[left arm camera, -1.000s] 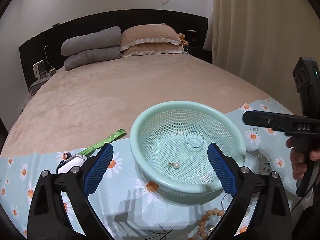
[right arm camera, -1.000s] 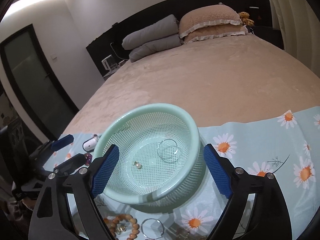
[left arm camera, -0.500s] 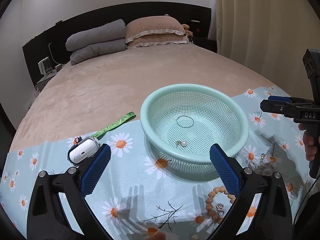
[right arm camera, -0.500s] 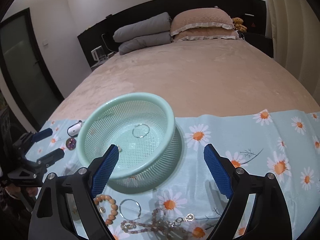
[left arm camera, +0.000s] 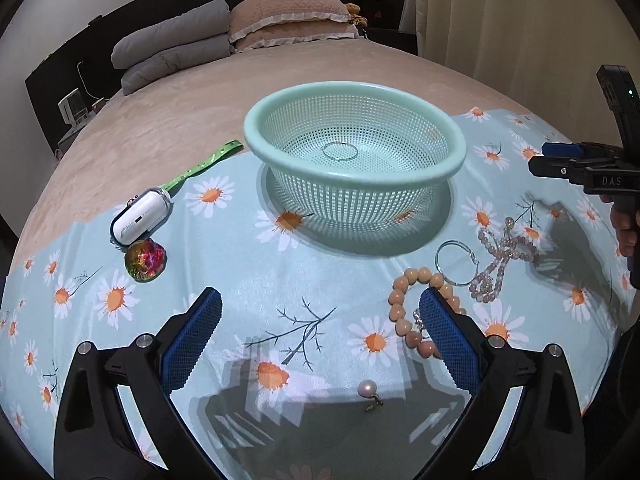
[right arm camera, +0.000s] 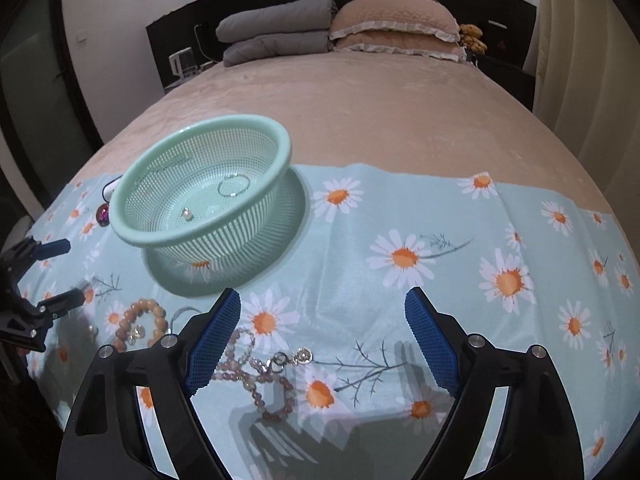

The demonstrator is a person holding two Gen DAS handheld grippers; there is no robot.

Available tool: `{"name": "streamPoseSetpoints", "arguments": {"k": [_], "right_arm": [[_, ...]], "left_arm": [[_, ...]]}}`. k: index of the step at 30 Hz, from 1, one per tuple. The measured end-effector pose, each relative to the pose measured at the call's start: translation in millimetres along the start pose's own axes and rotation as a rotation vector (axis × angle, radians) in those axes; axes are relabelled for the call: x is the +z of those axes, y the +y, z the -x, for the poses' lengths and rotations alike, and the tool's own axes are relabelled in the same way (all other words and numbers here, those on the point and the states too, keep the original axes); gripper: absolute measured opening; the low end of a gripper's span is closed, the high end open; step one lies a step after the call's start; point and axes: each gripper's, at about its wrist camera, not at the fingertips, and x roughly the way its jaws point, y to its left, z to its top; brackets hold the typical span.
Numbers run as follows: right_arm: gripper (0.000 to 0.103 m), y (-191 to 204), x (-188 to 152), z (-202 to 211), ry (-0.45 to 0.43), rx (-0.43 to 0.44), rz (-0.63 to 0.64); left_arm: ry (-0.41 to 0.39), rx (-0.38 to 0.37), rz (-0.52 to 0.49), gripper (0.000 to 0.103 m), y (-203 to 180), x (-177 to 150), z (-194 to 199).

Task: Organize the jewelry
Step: 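Grasp the second pearl earring with the left tool while the right tool grasps a silver pendant earring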

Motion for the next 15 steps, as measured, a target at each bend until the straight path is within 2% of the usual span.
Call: {"name": "streamPoseSetpoints", "arguments": {"k": [4,10,15], "right_arm": [[0.064,-4,-14,-11,0.064,0.022,-0.028],[0.064,5,-29,-28,0.142,0.048,-0.015],[0.063,0,-34,-39,0.143,0.087,-0.086]], "left_arm": [[-0.002,0.019,0.017,0.097,-6,-18,1],[0.015,0.035,0.037,0.097,-7,-39,-3],[0.021,0.051,0.001,0.097,-9,-56,-11]]}}
